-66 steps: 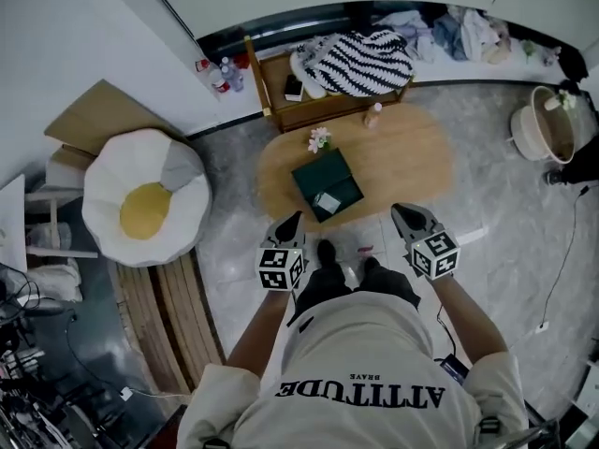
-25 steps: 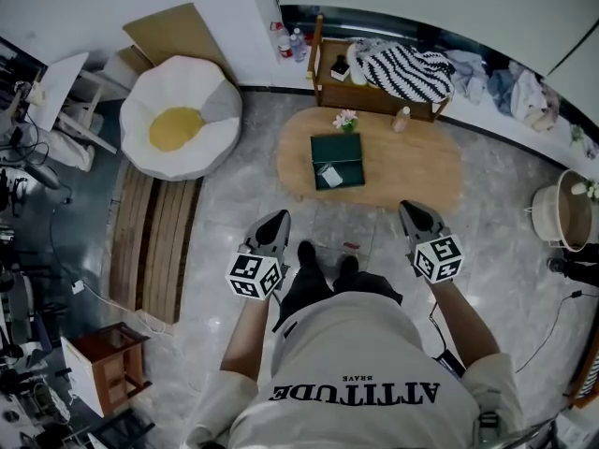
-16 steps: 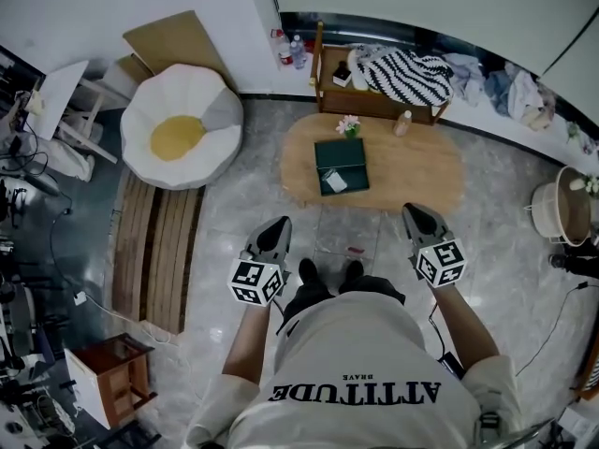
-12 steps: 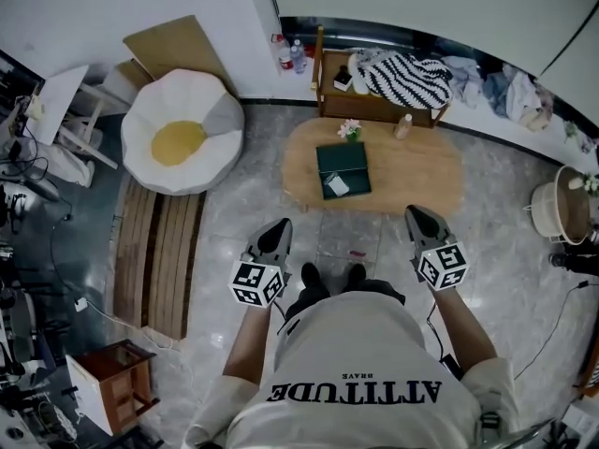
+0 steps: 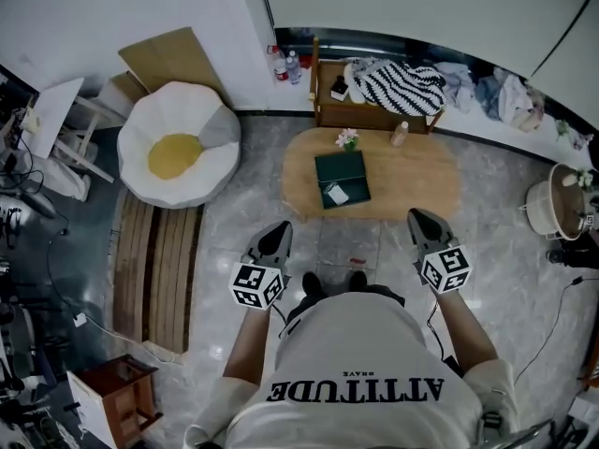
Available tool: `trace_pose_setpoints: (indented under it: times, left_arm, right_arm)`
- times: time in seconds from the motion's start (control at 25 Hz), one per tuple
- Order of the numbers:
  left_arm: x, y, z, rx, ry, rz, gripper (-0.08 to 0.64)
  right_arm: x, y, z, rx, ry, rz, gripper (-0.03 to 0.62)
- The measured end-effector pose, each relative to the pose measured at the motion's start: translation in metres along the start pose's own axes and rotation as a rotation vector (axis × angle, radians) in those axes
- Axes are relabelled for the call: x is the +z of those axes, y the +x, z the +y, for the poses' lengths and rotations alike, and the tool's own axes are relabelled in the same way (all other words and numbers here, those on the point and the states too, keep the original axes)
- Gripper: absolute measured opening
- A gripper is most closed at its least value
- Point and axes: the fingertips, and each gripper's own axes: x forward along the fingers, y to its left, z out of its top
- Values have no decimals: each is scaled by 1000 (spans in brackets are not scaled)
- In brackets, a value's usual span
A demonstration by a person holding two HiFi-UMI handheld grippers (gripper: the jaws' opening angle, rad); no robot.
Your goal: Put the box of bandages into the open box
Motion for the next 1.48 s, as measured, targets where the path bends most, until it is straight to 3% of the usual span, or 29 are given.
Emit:
trace_pose_setpoints:
  times: [1.48]
  left_arm:
    - [1, 4, 19, -2, -9, 6, 21]
  right_arm:
    - [11, 14, 5, 10, -2, -12, 20]
